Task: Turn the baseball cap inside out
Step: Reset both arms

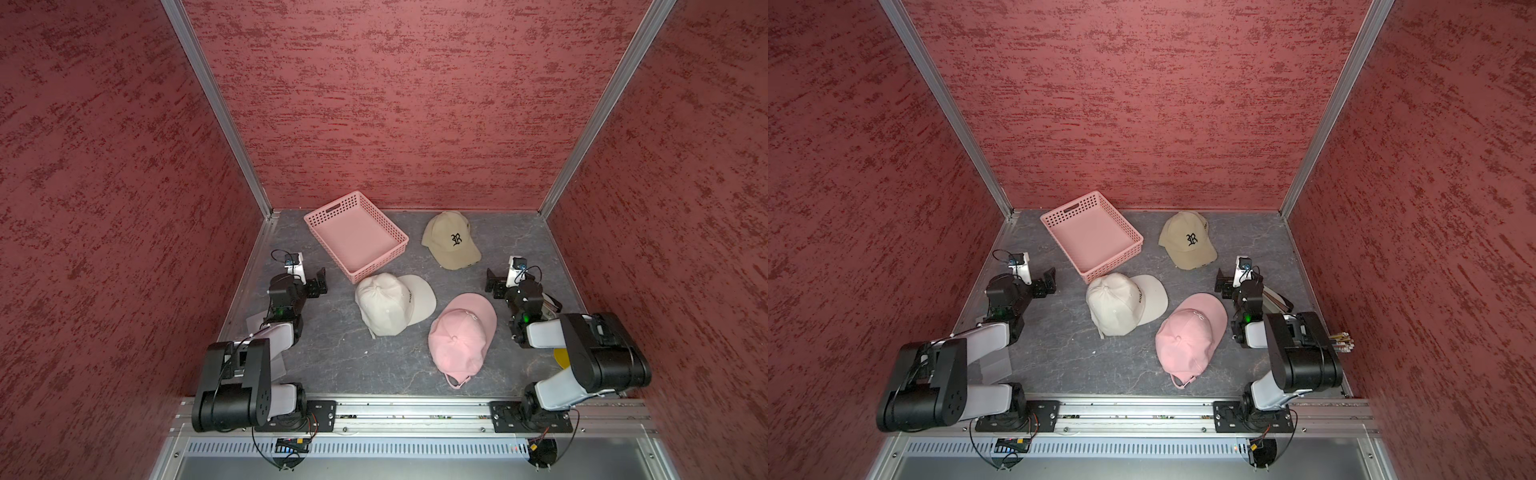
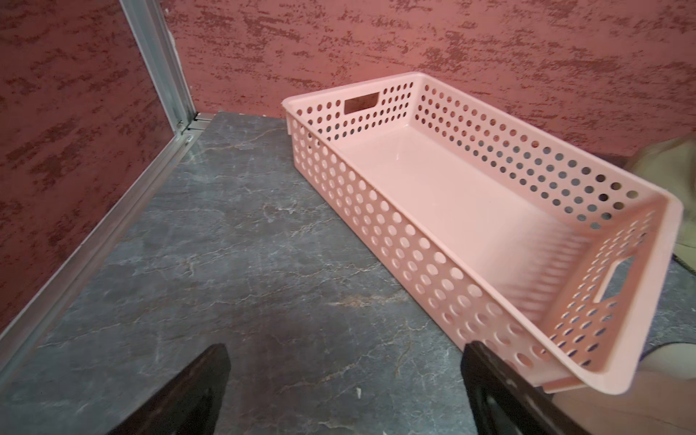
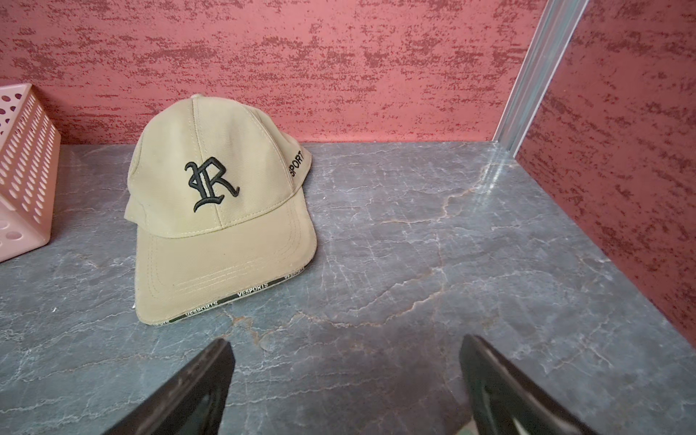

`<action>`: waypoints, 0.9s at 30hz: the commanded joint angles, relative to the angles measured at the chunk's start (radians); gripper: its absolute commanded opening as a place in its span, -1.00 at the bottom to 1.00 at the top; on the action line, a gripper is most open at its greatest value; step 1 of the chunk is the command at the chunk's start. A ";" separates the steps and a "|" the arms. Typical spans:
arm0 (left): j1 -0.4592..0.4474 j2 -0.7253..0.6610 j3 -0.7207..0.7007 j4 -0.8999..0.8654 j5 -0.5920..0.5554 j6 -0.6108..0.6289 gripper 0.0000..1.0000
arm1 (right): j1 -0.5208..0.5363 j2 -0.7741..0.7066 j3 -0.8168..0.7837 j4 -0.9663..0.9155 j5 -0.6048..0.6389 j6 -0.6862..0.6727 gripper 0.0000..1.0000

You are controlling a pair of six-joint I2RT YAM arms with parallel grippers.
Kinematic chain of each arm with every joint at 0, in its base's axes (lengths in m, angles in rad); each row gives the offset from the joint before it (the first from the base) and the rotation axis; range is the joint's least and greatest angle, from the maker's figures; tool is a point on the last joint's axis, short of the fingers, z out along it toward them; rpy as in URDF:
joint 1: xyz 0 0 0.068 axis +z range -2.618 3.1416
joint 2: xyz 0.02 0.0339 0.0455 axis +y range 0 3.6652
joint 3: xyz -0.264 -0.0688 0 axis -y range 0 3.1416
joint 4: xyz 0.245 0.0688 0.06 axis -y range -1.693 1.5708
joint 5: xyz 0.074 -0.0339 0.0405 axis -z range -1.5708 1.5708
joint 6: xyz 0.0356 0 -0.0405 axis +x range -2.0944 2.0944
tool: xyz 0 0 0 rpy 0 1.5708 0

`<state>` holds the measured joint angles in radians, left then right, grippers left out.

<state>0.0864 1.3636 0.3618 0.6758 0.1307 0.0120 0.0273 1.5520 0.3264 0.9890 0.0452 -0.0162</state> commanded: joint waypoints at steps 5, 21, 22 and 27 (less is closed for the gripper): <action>-0.062 0.173 -0.053 0.357 0.014 0.052 0.99 | 0.003 -0.002 0.028 -0.011 -0.002 -0.005 0.97; -0.085 0.166 -0.012 0.267 -0.082 0.041 1.00 | 0.004 -0.004 0.055 -0.063 -0.007 -0.007 0.97; -0.084 0.166 -0.011 0.266 -0.082 0.041 0.99 | 0.005 -0.004 0.055 -0.064 -0.007 -0.007 0.97; -0.035 0.172 0.021 0.209 0.007 0.011 0.99 | 0.004 -0.004 0.054 -0.063 -0.008 -0.007 0.97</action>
<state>0.0288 1.5330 0.3553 0.8967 0.0940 0.0376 0.0273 1.5520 0.3542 0.9340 0.0452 -0.0162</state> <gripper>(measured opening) 0.996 0.985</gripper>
